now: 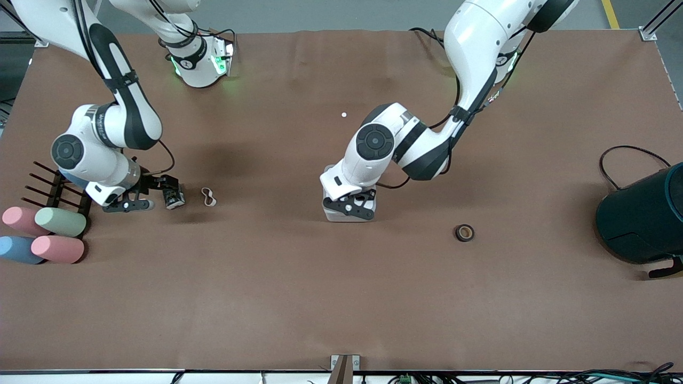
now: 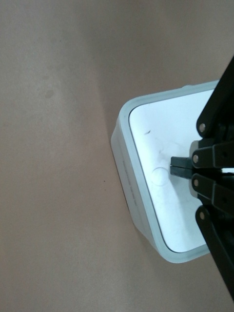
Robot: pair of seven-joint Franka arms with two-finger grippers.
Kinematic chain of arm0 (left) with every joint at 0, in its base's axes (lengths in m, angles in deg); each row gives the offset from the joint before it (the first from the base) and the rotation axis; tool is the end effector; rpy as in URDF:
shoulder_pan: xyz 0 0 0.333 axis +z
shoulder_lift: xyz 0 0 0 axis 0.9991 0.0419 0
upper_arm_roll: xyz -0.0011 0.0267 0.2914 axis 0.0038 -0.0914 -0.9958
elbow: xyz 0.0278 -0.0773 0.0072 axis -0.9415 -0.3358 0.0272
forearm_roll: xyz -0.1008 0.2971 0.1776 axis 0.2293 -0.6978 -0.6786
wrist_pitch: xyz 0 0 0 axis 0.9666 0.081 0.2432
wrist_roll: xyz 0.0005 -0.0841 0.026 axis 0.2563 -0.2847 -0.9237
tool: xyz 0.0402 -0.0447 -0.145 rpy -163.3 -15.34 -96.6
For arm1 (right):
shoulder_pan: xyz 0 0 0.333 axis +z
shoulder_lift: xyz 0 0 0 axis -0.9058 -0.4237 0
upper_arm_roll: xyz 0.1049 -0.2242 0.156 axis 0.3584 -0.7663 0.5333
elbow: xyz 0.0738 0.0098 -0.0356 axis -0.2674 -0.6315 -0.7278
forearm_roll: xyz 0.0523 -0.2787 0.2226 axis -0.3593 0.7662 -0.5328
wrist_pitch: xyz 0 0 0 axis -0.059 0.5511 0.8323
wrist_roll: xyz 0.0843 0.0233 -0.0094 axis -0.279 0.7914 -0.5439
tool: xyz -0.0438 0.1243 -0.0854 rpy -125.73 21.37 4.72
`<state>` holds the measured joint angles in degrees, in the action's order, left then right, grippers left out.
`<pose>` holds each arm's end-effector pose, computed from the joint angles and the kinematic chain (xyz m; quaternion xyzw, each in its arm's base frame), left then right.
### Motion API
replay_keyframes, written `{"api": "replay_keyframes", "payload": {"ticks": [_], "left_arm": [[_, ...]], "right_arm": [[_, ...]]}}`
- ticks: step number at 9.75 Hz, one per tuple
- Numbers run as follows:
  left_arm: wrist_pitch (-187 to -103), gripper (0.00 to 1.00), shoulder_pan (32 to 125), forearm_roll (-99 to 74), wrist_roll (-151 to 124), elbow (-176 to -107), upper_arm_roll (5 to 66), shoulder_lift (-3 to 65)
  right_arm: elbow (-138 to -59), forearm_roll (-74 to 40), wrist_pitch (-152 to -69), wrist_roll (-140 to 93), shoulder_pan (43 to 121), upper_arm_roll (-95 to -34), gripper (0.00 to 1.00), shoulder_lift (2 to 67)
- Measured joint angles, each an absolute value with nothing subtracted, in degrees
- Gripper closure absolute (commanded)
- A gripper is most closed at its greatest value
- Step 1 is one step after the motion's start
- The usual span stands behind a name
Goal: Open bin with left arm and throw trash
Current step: 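Open the bin lid with the left gripper while the right gripper grasps the packet, then lift the black packet with the right gripper while the left gripper reaches the tape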
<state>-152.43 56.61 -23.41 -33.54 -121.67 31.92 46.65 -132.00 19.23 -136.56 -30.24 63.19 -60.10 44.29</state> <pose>0.5112 -0.4764 0.2501 0.9869 -0.1394 -0.0048 0.0807 0.4911 -0.0210 0.1926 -0.9966 -0.0742 0.0351 0.0084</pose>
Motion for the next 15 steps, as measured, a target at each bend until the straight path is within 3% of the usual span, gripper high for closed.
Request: {"api": "replay_keyframes", "payload": {"ticks": [2,4,5,8,9,10,11,13,15], "left_arm": [[-153.79,1.0,56.57,-23.65,-33.95,-121.72,31.93,47.22],[-154.9,1.0,56.57,-23.84,-36.16,-122.25,31.93,47.11],[-154.88,1.0,56.71,-23.83,-36.54,-122.26,31.99,46.95],[-142.5,0.94,61.54,-24.2,-33.31,-120.5,31.92,41.82],[-137.95,0.84,65.15,-24.26,-27.47,-120.41,31.94,38.7],[-134.69,0.61,68.67,-24.26,-21.47,-120.66,31.95,36.68],[-133.39,0.05,71.37,-24.26,-16.34,-121.38,31.95,36.27],[-134.1,0.0,74.43,-25.52,-8.27,-123.42,31.77,38.25],[-138.06,0.0,77.69,-29.38,-2.87,-126.82,31.75,39.98]], "right_arm": [[-133.94,19.26,-144.83,-33.29,64.93,-60.01,0.03,41.06],[-134.01,19.26,-147.15,-37.24,63.83,-60.47,0.03,38.5],[-134.14,19.26,-147.11,-38.29,62.88,-60.65,0.12,38.24],[-134.6,19.26,-147.1,-38.62,62.44,-60.56,0.71,38.04],[-134.67,19.26,-146.99,-38.62,62.45,-60.51,0.84,37.9],[-134.71,19.26,-146.9,-38.62,62.45,-60.49,0.9,37.68],[-134.67,19.25,-146.64,-38.62,62.45,-60.48,0.92,37.84],[-134.04,19.16,-143.92,-36.97,62.43,-60.49,0.92,38.45],[-129.57,19.04,-132.02,-26.49,63.23,-59.57,0.92,41.52]]}}
